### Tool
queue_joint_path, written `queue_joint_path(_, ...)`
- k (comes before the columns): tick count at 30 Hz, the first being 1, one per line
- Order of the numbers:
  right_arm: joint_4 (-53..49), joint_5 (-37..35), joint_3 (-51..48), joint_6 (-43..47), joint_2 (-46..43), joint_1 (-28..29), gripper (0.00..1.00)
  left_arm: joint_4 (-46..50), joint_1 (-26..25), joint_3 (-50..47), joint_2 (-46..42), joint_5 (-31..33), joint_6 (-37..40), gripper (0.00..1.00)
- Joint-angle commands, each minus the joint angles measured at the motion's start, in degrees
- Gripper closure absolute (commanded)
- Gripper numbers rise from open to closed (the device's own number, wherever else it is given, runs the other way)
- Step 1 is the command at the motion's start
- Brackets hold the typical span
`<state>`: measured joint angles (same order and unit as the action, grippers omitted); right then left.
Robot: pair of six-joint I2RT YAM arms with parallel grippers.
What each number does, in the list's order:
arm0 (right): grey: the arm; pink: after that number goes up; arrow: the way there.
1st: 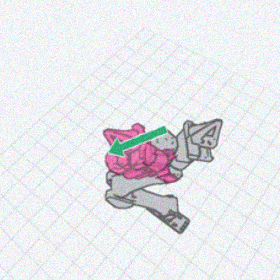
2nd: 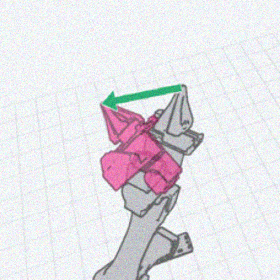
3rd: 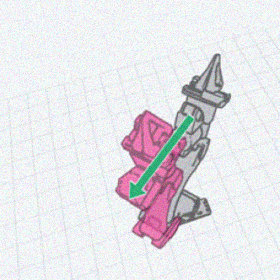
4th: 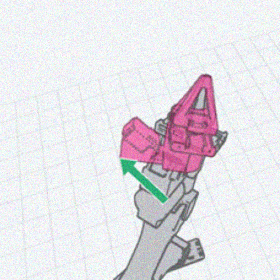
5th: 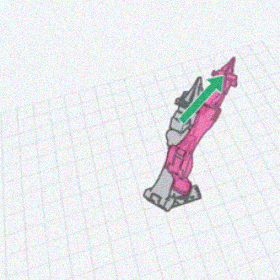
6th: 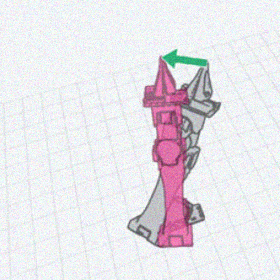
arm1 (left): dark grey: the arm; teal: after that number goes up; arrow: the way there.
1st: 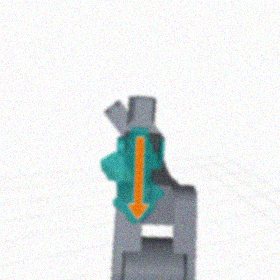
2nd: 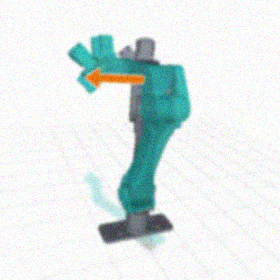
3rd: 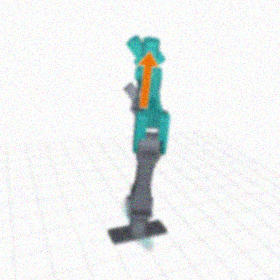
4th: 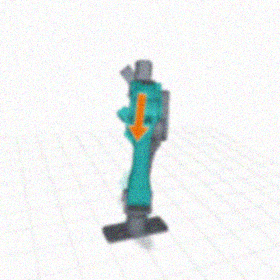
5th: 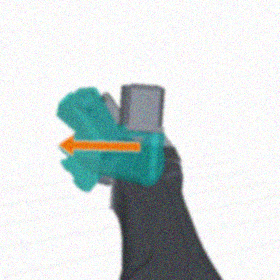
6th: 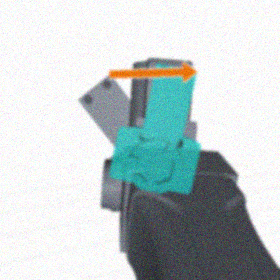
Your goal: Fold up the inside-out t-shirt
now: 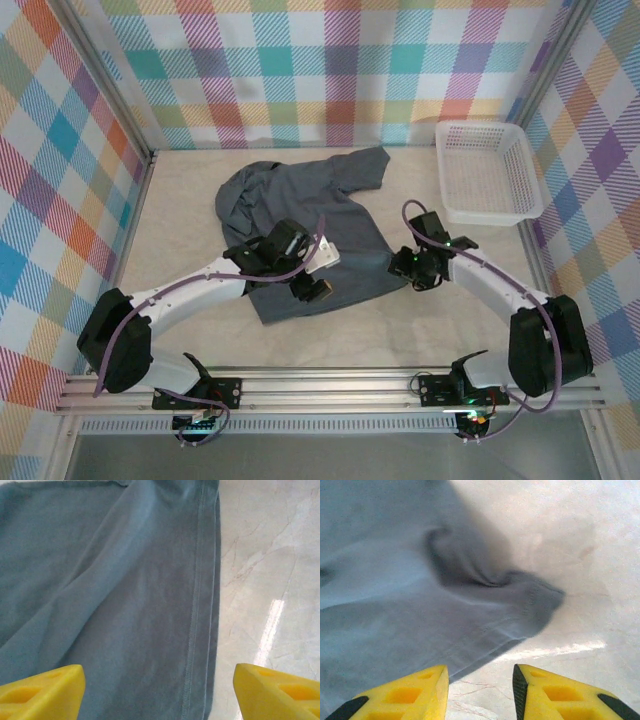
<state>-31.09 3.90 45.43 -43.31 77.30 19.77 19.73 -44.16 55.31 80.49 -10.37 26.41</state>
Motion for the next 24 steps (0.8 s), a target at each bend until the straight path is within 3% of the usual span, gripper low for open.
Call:
queue_joint_path(1, 4.39, 2.95, -1.88, -5.13, 2.07, -1.84, 0.60, -2.17, -0.44, 0.15, -1.77, -0.67, 0.38, 0.22)
queue_joint_path(12, 12.07, 5.87, -0.80, -5.60, 12.09, -3.84, 0.47, -2.59, -0.42, -1.09, -2.88, 0.88, -1.03, 0.21)
queue_joint_path(17, 14.81, 7.74, -2.54, -7.21, 10.79, -3.79, 0.61, -2.51, -0.42, -1.14, -2.61, 0.89, -1.23, 0.21)
queue_joint_path(24, 7.75, 7.02, -0.76, -5.51, 6.59, -3.78, 0.56, -2.94, -0.40, -0.30, -1.40, 0.09, -1.24, 0.21)
